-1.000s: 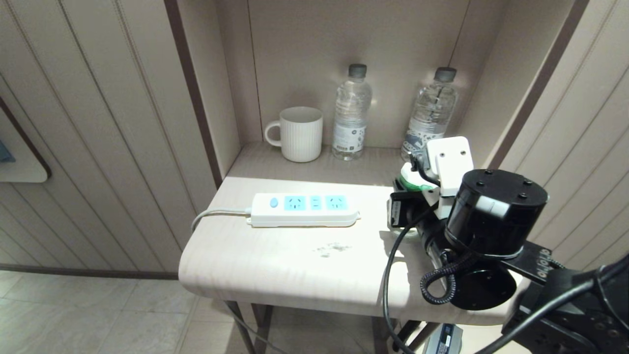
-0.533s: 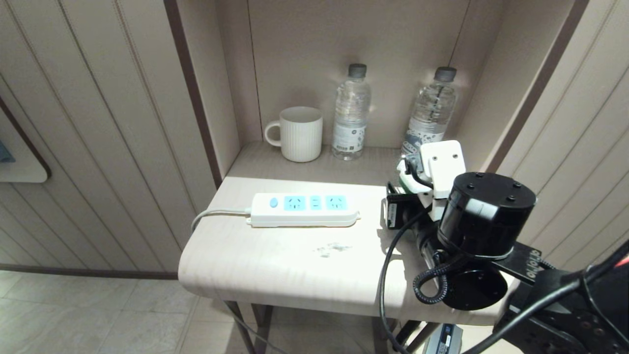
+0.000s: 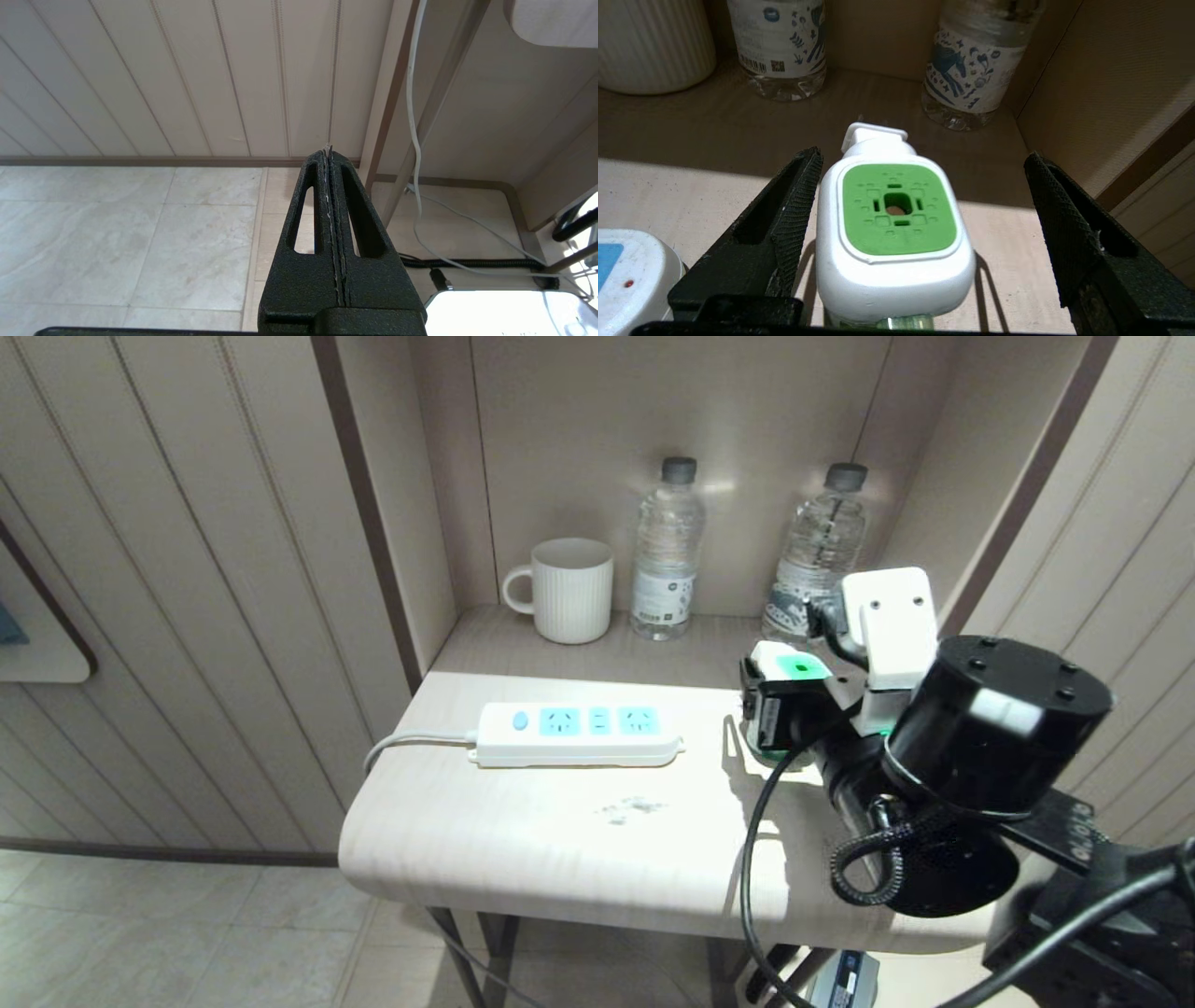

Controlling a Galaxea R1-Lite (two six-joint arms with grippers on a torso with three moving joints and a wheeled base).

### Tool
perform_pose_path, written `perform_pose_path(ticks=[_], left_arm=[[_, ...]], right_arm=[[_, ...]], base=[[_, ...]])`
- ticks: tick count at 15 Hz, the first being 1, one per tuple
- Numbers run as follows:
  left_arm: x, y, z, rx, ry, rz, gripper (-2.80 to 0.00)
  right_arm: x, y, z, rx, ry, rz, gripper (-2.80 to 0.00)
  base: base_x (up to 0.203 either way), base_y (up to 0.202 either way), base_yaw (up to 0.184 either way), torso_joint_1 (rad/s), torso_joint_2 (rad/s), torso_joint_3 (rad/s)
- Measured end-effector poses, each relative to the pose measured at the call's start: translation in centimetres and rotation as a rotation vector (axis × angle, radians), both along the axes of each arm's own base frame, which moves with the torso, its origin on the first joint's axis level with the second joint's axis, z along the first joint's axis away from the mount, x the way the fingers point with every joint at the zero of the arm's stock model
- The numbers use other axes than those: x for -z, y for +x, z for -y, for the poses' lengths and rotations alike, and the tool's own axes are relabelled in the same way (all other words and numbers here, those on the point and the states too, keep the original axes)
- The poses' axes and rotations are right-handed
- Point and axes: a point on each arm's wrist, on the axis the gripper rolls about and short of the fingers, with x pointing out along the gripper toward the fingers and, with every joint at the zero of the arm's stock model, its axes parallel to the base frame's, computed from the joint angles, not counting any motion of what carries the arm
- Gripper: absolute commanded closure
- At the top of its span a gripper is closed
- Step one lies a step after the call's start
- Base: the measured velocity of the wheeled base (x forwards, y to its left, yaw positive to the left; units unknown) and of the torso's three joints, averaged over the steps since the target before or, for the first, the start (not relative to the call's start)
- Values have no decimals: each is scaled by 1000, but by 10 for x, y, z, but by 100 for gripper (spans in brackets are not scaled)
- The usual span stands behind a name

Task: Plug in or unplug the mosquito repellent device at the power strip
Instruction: Pick up the mosquito repellent liquid

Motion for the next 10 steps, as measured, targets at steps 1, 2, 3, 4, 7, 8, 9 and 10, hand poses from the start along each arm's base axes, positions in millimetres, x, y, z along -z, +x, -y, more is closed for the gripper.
perform_pose_path(ticks=[1, 2, 3, 4, 7, 8, 9, 10], left_arm=[[0, 0, 0, 0, 0, 0, 0], [0, 0, 0, 0, 0, 0, 0], [0, 0, 0, 0, 0, 0, 0], [0, 0, 0, 0, 0, 0, 0], [0, 0, 0, 0, 0, 0, 0], [0, 0, 0, 0, 0, 0, 0], [0, 0, 0, 0, 0, 0, 0], [0, 0, 0, 0, 0, 0, 0]], right_arm=[[-9, -6, 5, -1, 1, 19, -280], [-18, -12, 10, 0, 2, 40, -280], [-28, -19, 15, -5, 2, 56, -280], [-37, -29, 20, -17, 5, 70, -280], [-59, -62, 31, -82, 13, 82, 0], [-66, -74, 36, -97, 8, 73, 0], [-72, -85, 44, -104, -12, 46, 0], [-76, -94, 54, -102, -36, 17, 0]], base=[[0, 0, 0, 0, 0, 0], [0, 0, 0, 0, 0, 0], [0, 0, 0, 0, 0, 0], [0, 0, 0, 0, 0, 0], [0, 0, 0, 0, 0, 0], [0, 0, 0, 0, 0, 0], [0, 0, 0, 0, 0, 0], [0, 0, 0, 0, 0, 0]])
